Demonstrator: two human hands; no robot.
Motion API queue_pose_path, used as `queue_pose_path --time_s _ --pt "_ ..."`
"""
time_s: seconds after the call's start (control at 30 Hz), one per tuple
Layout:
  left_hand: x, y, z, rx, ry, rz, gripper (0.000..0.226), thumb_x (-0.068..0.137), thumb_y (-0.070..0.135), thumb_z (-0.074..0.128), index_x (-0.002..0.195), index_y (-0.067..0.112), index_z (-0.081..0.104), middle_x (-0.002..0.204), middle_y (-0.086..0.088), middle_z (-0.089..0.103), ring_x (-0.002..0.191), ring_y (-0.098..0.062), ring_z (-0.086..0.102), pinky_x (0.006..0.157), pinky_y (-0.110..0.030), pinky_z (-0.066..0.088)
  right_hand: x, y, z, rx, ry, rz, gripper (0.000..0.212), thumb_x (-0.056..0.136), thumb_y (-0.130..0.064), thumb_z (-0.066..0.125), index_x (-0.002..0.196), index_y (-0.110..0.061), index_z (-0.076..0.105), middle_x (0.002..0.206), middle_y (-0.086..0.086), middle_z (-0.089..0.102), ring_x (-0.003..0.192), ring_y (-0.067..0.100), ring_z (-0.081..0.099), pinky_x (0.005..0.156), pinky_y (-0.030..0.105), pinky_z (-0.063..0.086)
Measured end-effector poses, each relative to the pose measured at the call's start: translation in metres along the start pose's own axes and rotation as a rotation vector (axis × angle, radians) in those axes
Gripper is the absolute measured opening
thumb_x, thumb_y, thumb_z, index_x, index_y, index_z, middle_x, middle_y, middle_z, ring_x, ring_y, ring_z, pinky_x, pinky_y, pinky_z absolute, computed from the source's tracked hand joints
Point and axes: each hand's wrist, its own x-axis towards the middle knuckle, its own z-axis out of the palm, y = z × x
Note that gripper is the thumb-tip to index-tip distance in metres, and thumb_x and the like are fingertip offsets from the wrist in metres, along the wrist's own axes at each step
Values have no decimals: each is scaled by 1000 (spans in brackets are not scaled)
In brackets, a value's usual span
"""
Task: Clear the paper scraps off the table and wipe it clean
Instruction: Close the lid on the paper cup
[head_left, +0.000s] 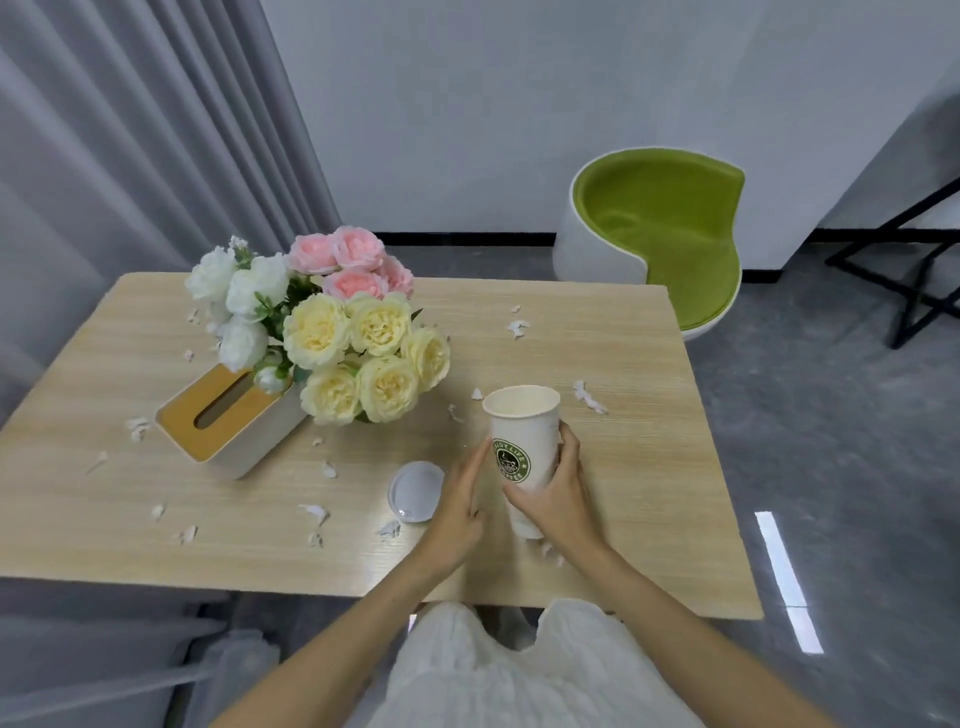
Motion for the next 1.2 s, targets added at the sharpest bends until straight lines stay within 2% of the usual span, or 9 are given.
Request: queue_pose_path --time_s 0.1,0.17,0.33,0.43,0.63,0.77,0.93,1.03,1.2 --pt "-13 -33 -20 271 35 -146 78 80 -9 45 149 18 22 150 -9 21 139 -25 24 107 -18 23 -11 2 10 50 -88 67 103 54 -38 81 138 -29 22 132 -2 50 116 20 53 94 40 47" --pt "-16 -57 -32 517 51 -304 73 88 14 55 150 14 17 154 -15 15 138 -34 24 108 -34 31 -14 8 16 101 -116 122 101 50 -44 80 134 -36 23 127 -3 53 113 20 55 94 46 48" --pt "-5 -76 -47 631 8 -403 106 77 55 69 151 14 5 159 -8 -4 147 -27 1 113 -53 13 -18 16 24 178 -77 192 94 48 -42 81 128 -34 30 120 -2 54 110 17 56 93 48 49" --pt "12 -77 -47 627 -24 -379 112 73 61 68 151 14 3 160 -5 -6 147 -24 -2 114 -55 11 -19 14 24 221 -57 222 96 49 -39 81 131 -28 31 121 -1 54 109 16 56 93 46 49" --pt "24 -74 -40 707 -28 -294 89 87 48 60 151 13 9 159 -9 5 146 -27 4 116 -47 14 -26 15 27 185 -73 204 97 60 -20 85 139 -20 29 123 0 55 108 15 57 90 34 48" --pt "25 -72 -43 690 -58 -328 92 86 48 63 151 15 8 157 -15 0 145 -31 3 116 -47 15 -28 16 25 154 -84 183 88 64 -15 84 134 -22 31 118 -1 56 103 15 58 82 30 47" --pt "18 -51 -46 516 87 -221 92 75 54 68 146 17 23 142 -14 34 130 -33 36 102 -44 39 -29 16 21 101 -69 151 90 62 -21 83 135 -24 31 121 -2 50 106 17 55 84 34 48" --pt "5 -24 -44 282 72 -144 106 67 44 78 147 30 10 145 -1 27 131 -21 34 95 -45 46 -30 15 19 31 -57 112 98 63 -23 82 142 -21 24 129 -1 41 113 16 46 86 31 41" --pt "-1 8 -61 357 -18 14 108 69 38 75 149 36 2 145 5 31 131 -19 32 93 -39 43 -27 13 5 -115 -7 -32 97 64 -17 81 143 -19 26 135 3 37 123 19 39 87 27 37"
